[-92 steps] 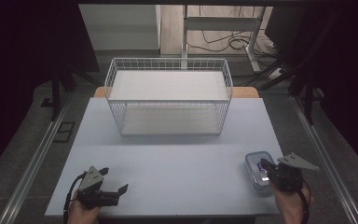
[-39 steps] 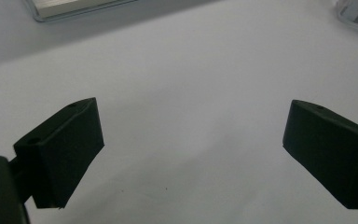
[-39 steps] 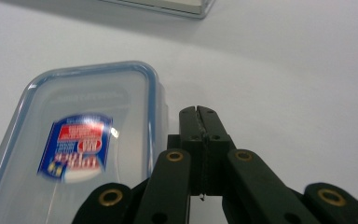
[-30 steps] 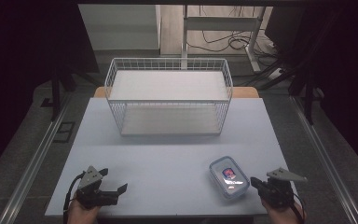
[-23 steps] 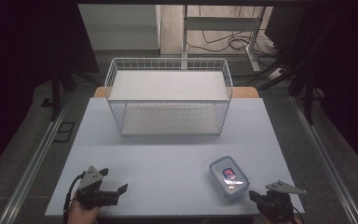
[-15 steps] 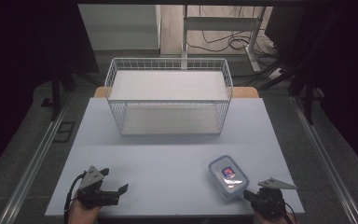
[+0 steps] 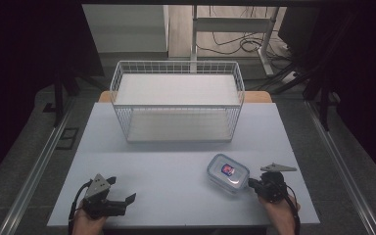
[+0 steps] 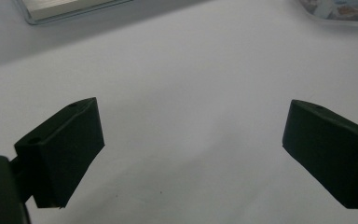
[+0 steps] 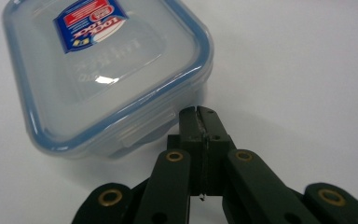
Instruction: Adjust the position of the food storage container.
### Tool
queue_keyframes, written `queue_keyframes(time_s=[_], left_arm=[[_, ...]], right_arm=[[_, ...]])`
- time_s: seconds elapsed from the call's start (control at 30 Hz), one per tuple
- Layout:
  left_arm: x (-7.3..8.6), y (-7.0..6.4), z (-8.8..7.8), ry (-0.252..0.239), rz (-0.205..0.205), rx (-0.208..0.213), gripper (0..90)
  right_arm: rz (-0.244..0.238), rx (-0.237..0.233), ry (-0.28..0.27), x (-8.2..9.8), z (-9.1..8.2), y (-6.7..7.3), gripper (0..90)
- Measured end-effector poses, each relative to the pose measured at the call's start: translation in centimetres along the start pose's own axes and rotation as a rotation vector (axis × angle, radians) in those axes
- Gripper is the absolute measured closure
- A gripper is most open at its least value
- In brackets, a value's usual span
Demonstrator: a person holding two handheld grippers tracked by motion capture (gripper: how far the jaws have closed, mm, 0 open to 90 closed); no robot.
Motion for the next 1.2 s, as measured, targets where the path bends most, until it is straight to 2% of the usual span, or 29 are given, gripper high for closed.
queue_keyframes(time_s=[0.27,0.43,0.53,0.8,1.07,1.2], left_arm=[[0.0,0.0,0.1,-0.001,-0.002,-0.002,4.8],[0.0,0.0,0.1,0.001,-0.002,-0.003,4.8],[0.0,0.0,0.0,0.000,0.000,-0.003,4.9],[0.0,-0.1,0.0,0.000,0.001,-0.003,5.0],[0.0,-0.1,0.0,0.004,-0.004,0.005,5.0],[0.1,-0.1,0.0,0.015,-0.013,0.017,5.5]], right_arm=[[-0.027,-0.038,0.000,-2.0,2.6,0.6,89.4],[-0.052,-0.088,0.004,-3.0,4.1,2.1,89.4],[-0.051,-0.132,0.009,-3.6,5.0,3.2,89.4],[-0.084,-0.188,0.013,-5.6,7.8,6.2,89.4],[-0.119,-0.223,0.013,-6.7,9.8,8.5,89.4],[-0.164,-0.187,-0.011,-6.6,8.7,8.0,89.2]])
Point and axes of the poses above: each handheld gripper's, and its own axes: z roughly forward along the jaws, x roughly out of its underside, y roughly to its left, the point moved 5 cm from there along z, roughly forward along the jaws, and after that the axes turned 5 degrees about -y, right-handed, at the moved point
